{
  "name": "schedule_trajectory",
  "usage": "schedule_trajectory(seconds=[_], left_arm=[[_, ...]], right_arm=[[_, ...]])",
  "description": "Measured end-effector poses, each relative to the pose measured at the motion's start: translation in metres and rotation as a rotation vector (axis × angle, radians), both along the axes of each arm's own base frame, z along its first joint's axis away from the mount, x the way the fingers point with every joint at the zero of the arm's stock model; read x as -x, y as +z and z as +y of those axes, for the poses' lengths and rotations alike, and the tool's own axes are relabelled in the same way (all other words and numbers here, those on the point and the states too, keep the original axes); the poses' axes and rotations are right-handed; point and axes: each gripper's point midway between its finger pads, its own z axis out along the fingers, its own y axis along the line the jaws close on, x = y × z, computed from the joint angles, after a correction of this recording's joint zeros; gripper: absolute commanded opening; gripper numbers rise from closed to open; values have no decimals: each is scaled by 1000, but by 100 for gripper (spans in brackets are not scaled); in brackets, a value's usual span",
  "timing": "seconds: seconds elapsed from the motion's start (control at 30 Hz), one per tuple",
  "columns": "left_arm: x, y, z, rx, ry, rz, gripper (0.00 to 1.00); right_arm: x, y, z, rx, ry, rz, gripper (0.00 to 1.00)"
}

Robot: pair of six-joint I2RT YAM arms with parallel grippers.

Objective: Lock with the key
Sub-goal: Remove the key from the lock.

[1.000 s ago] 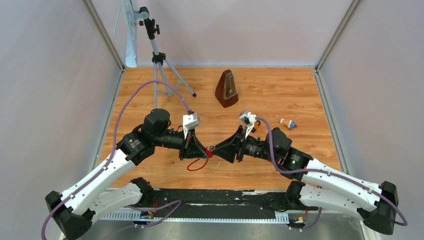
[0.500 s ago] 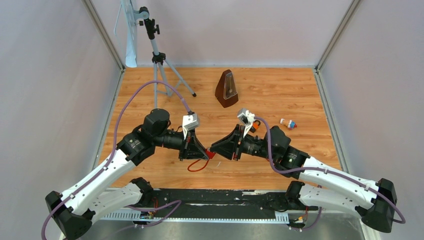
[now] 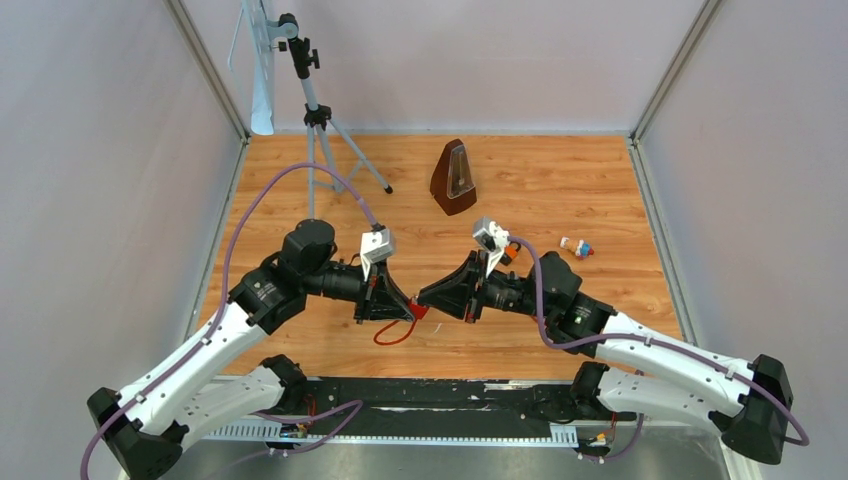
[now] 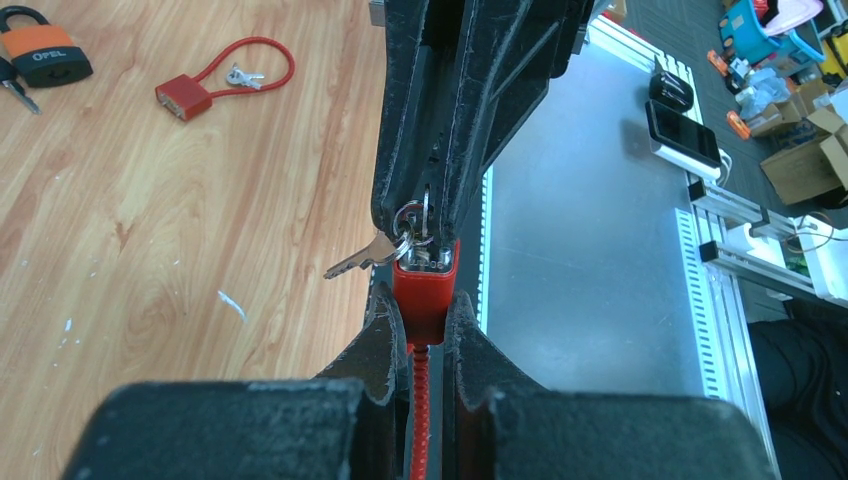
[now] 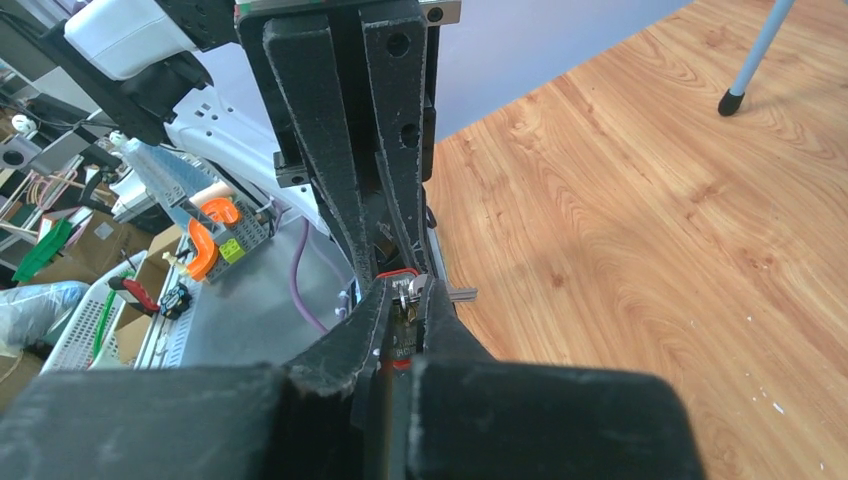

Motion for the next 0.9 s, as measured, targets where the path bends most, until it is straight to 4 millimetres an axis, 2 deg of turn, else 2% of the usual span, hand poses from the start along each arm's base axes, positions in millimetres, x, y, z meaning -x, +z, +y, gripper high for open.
schedule_trajectory(seconds=[0.23,0.5,0.8,0.9], left_arm=[[2,2,2,4,-1,-5,0],[5,1,-7,14,-43,-5,0],[-6,-13,-13,-27,-36,40,0],[-11,-19,-12,-52,-6,47,0]], right_arm=[[4,2,0,-28,31,-44,0],[17,8,-16,-128,51,-177,0],[2,0,-19,-89,-25,-166,0],[-7,8,-24,-114,-92,-151,0]])
